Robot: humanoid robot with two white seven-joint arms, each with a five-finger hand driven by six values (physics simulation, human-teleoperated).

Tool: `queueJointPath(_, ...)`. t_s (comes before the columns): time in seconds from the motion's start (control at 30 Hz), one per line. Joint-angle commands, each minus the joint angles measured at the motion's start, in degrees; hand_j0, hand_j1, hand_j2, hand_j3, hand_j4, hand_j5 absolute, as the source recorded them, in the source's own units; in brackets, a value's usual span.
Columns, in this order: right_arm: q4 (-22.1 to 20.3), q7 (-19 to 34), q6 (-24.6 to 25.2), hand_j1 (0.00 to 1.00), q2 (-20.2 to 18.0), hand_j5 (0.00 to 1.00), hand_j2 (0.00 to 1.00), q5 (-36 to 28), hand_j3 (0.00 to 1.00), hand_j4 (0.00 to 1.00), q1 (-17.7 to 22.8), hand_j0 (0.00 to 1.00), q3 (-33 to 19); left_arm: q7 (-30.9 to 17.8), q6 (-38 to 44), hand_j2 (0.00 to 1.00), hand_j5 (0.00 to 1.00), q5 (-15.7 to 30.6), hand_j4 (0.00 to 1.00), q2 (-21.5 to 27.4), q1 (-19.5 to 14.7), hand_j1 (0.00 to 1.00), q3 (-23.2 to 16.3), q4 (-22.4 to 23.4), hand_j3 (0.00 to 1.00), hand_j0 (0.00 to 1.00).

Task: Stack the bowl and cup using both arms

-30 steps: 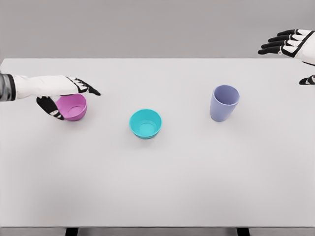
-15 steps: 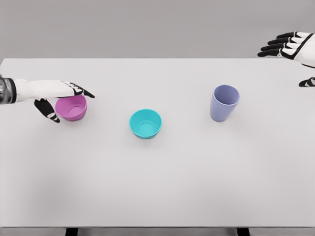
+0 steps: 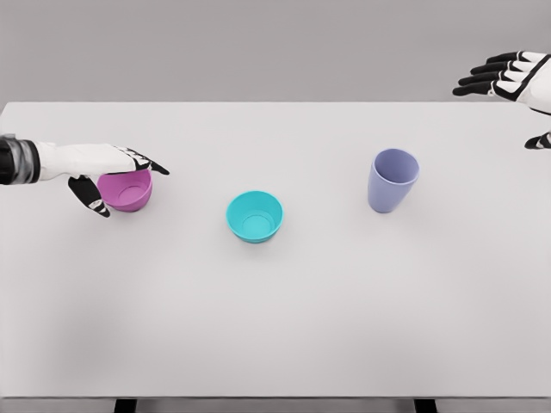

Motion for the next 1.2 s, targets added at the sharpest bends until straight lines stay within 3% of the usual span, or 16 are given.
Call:
queueJointPath(0.0,0.00,-0.03,0.17,1.00,-0.13,1.00,1.00,-0.30,1.00,1.00,0.09,1.00,-0.03,0.02,0.11,1.00,1.00,0.05,1.00,-0.16,-0.09,1.00,0.05,0.23,1.00,1.00)
queueJointPath(0.97,0.00,-0.03,0.17,1.00,-0.92,1.00,1.00,-0.30,1.00,1.00,0.35,1.00,-0.11,0.02,0.20,1.00,1.00,-2.50,1.00,-0.07,-0.70,1.00,0.49,3.13,1.00,1.00)
queueJointPath(1.17,0.00,-0.03,0.17,1.00,2.69,1.00,1.00,-0.30,1.00,1.00,0.44,1.00,1.56,0.02,0.20,1.00,1.00,-2.59,1.00,-0.51,-1.14,1.00,0.49,3.30,1.00,1.00)
